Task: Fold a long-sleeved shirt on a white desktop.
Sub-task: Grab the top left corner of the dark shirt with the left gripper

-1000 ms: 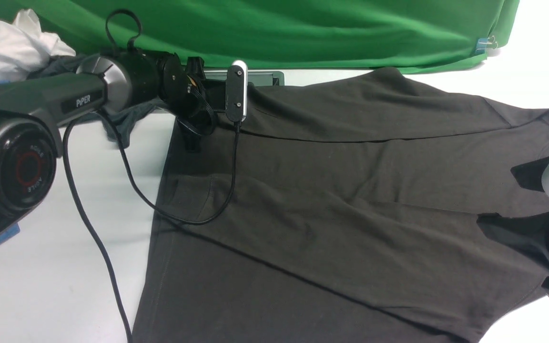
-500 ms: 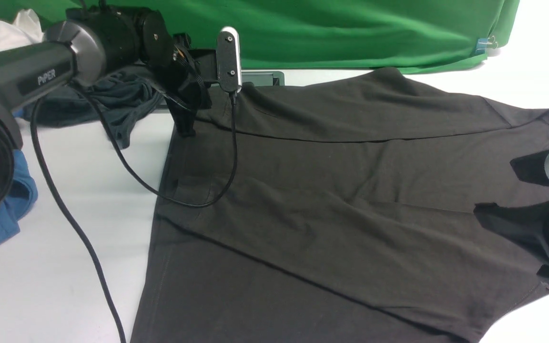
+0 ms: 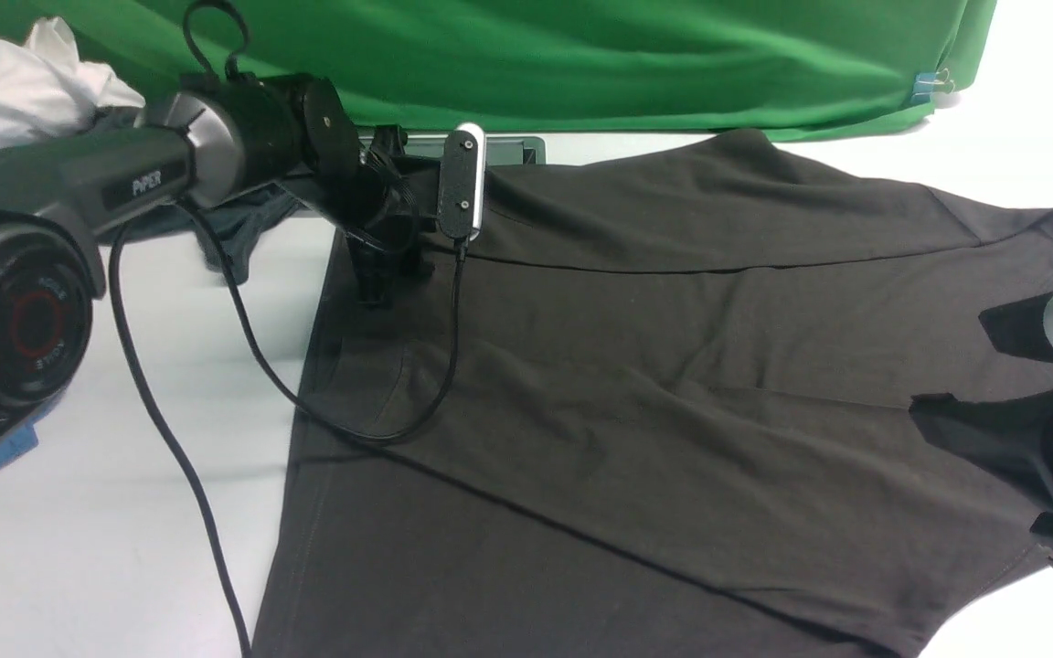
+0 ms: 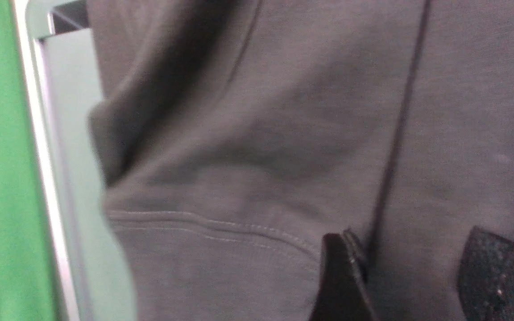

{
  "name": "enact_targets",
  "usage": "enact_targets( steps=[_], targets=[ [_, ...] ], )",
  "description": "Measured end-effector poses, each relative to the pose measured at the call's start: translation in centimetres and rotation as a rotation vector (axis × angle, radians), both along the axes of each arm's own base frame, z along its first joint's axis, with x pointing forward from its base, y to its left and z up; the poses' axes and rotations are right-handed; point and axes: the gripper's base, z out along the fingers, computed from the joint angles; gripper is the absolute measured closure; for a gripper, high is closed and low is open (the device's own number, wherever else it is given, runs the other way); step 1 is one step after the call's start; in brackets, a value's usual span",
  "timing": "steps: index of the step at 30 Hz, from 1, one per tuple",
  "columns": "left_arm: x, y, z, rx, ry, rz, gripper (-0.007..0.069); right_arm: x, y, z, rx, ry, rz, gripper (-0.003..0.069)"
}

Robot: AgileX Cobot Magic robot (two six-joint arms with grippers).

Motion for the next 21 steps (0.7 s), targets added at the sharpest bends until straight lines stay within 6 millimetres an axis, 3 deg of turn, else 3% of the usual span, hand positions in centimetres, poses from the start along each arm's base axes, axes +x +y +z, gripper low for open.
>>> enact_targets(
  steps=[5,13,21],
  targets=[
    [0.7,0.0,-0.3,0.001,-0.067,0.010,0.0259,0.0,0.0,0.0,0.009,0.007,-0.010,0.0190],
    [1.5,0.1,-0.3,0.010,-0.166,0.019,0.0388,0.0,0.0,0.0,0.015,0.018,-0.019,0.0190],
    [1.6,0.1,-1.1,0.012,-0.168,0.021,0.0401,0.0,0.0,-0.1,0.015,0.019,-0.019,0.0190]
  ],
)
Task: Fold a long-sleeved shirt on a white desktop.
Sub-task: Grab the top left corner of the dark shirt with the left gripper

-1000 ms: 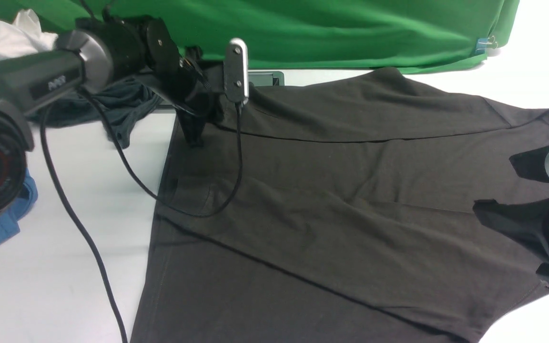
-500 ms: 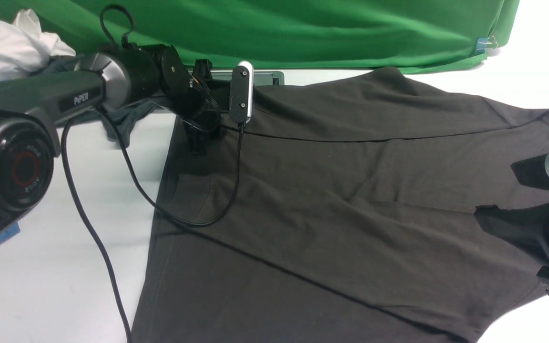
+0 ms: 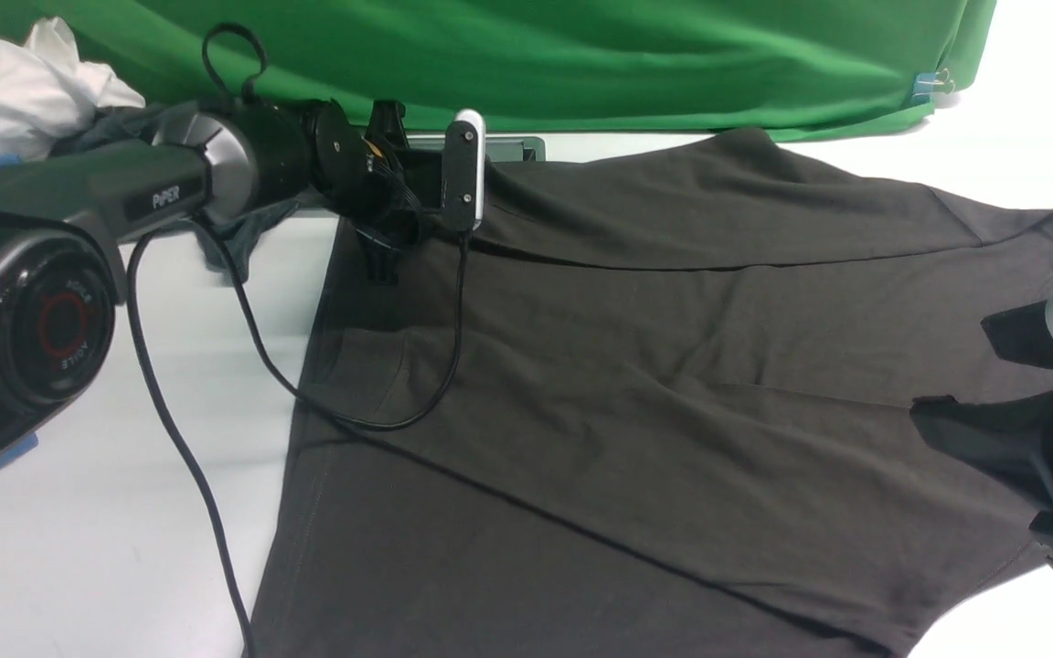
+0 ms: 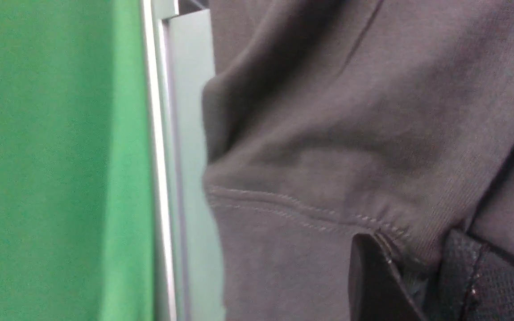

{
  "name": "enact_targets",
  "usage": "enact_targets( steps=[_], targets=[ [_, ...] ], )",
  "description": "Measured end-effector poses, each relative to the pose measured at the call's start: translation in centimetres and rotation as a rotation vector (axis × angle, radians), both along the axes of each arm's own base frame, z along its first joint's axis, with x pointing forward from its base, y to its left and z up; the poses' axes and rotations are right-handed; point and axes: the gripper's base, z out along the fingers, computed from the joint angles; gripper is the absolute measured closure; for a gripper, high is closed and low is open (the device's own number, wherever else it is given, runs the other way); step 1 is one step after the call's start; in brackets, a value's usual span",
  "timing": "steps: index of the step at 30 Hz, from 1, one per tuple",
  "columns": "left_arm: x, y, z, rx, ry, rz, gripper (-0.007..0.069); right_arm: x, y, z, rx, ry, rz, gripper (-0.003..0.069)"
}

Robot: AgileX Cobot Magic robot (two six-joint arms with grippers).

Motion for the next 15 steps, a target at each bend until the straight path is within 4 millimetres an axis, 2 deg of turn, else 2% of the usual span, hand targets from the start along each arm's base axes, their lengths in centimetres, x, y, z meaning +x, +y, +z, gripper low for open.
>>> enact_targets(
  steps=[10,12,15],
  targets=[
    [-0.07,-0.04,-0.20,-0.003,0.013,0.003,0.0410,-0.05,-0.03,-0.07,0.002,0.012,-0.007,0.0190],
    [-0.09,-0.04,-0.21,-0.016,0.020,0.017,0.0454,-0.05,-0.03,-0.07,0.001,0.013,-0.007,0.0190],
    [-0.18,-0.04,-0.29,-0.033,0.038,0.036,0.0571,-0.06,-0.03,-0.08,0.001,0.014,-0.007,0.0190]
  ],
)
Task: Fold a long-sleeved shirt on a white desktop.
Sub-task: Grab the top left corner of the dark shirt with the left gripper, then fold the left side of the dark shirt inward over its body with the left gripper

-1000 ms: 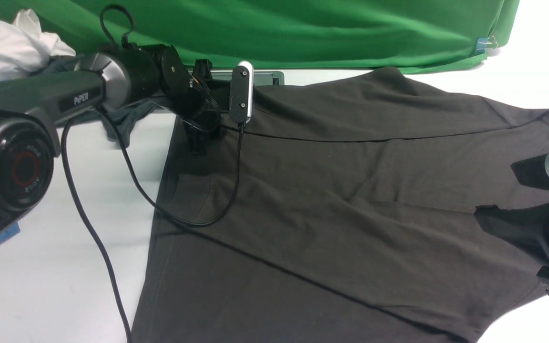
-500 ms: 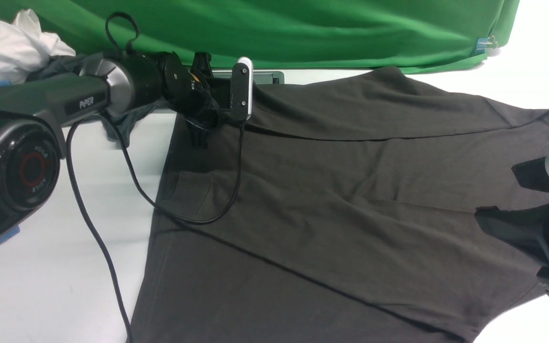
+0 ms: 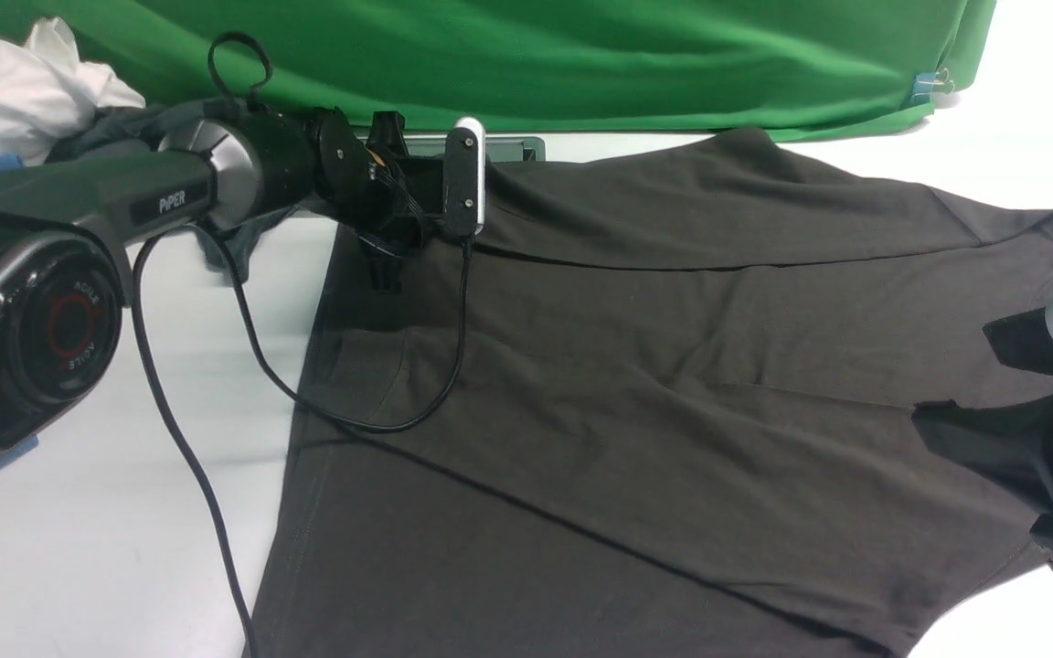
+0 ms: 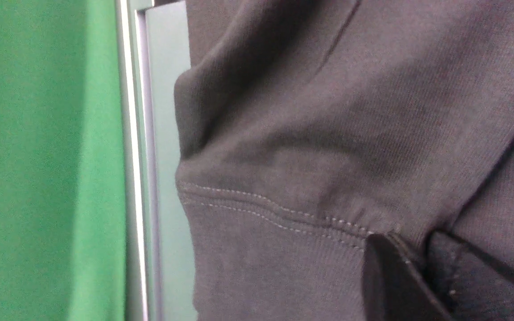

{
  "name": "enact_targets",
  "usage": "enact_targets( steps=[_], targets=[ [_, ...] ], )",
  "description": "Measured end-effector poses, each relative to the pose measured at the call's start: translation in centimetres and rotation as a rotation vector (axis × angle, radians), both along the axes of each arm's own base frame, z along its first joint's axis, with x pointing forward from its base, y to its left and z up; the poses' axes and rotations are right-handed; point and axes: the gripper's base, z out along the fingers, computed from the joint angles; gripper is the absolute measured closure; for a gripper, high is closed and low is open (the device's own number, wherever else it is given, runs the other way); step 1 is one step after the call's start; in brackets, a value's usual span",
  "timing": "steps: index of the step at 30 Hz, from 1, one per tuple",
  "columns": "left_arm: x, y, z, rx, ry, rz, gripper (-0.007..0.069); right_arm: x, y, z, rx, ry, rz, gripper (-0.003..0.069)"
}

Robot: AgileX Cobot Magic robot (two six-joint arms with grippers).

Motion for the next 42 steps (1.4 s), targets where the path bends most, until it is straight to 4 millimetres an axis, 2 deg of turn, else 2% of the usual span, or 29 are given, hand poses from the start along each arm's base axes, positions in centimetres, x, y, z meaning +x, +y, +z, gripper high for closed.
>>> enact_targets(
  steps=[7,15,21,24,27,34,42],
  targets=[
    [-0.5,0.0,0.6,-0.049,0.065,0.059,0.0594,0.0,0.0,0.0,-0.001,0.003,-0.001,0.0190],
    [-2.0,0.3,4.3,-0.094,0.141,0.139,0.0594,0.0,0.0,0.0,-0.001,0.003,-0.001,0.0190],
    [-3.0,0.2,4.8,-0.082,0.237,0.214,0.0594,-0.1,-0.1,-0.1,-0.008,0.015,0.000,0.0235],
    [-4.0,-0.6,5.6,-0.042,0.278,0.236,0.0594,-0.1,-0.1,-0.2,-0.012,0.022,0.000,0.0292],
    [-4.9,-1.7,6.3,-0.010,0.306,0.269,0.0594,-0.1,-0.1,-0.2,-0.013,0.022,0.000,0.0306],
    [-6.9,-3.5,7.7,0.046,0.370,0.305,0.0594,-0.2,-0.1,-0.2,-0.018,0.028,0.001,0.0307],
    [-9.2,-4.3,8.9,0.074,0.460,0.355,0.0594,-0.3,-0.2,-0.4,-0.041,0.037,0.016,0.0307]
  ],
)
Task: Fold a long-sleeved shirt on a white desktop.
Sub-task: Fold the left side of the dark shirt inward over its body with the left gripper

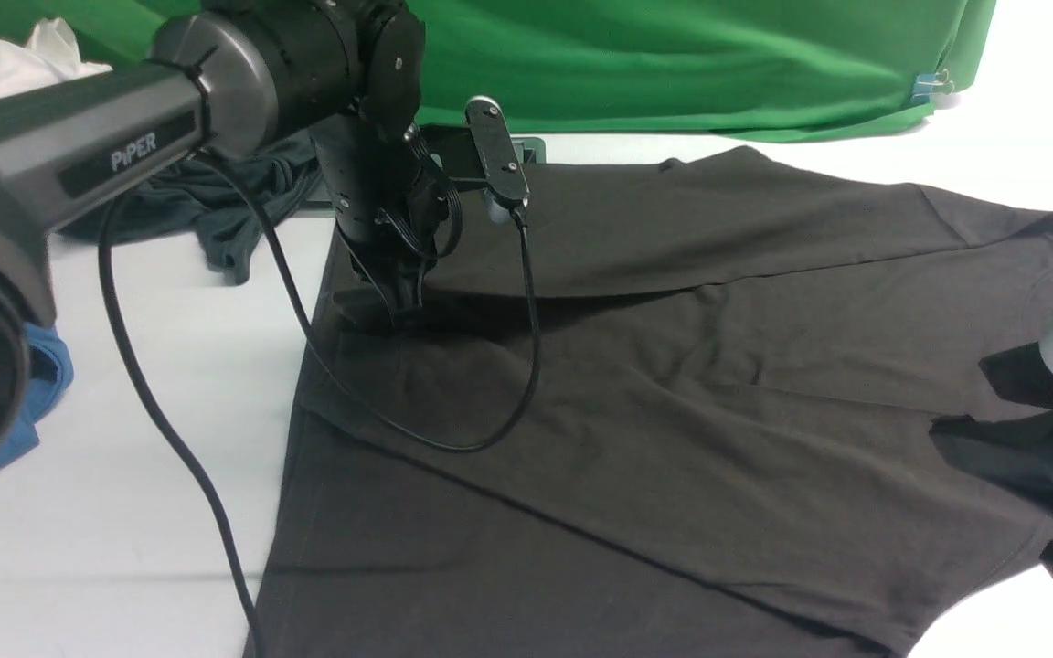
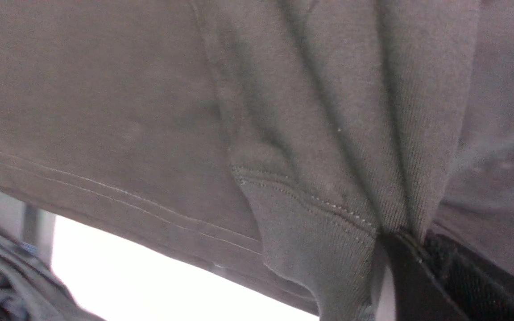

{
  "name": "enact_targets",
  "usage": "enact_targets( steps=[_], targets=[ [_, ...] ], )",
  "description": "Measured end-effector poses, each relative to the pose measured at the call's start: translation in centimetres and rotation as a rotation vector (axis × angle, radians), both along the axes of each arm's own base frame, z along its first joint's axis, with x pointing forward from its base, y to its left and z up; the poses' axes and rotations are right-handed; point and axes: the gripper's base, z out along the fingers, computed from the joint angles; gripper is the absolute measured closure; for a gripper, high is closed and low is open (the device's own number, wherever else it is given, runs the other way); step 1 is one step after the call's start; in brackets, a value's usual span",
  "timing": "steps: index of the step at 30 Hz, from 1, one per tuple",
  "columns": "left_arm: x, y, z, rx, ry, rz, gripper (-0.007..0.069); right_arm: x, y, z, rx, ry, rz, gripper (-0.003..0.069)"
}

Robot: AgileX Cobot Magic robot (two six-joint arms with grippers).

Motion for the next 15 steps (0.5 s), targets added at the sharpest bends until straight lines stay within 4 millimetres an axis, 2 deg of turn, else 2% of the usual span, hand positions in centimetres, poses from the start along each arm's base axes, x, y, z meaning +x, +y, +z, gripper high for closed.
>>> enact_targets(
  steps=[4,12,15],
  targets=[
    [-0.71,0.28,-0.67,0.027,0.052,0.034,0.0594,-0.02,-0.01,-0.02,-0.002,0.002,0.001,0.0307],
    [-0.83,0.32,-0.86,0.026,0.060,0.051,0.0593,0.21,-0.03,0.17,-0.003,-0.032,-0.002,0.0305],
    [-0.88,0.00,-0.89,-0.012,0.067,0.059,0.0553,0.34,0.01,0.32,0.004,-0.054,-0.002,0.0272]
  ],
)
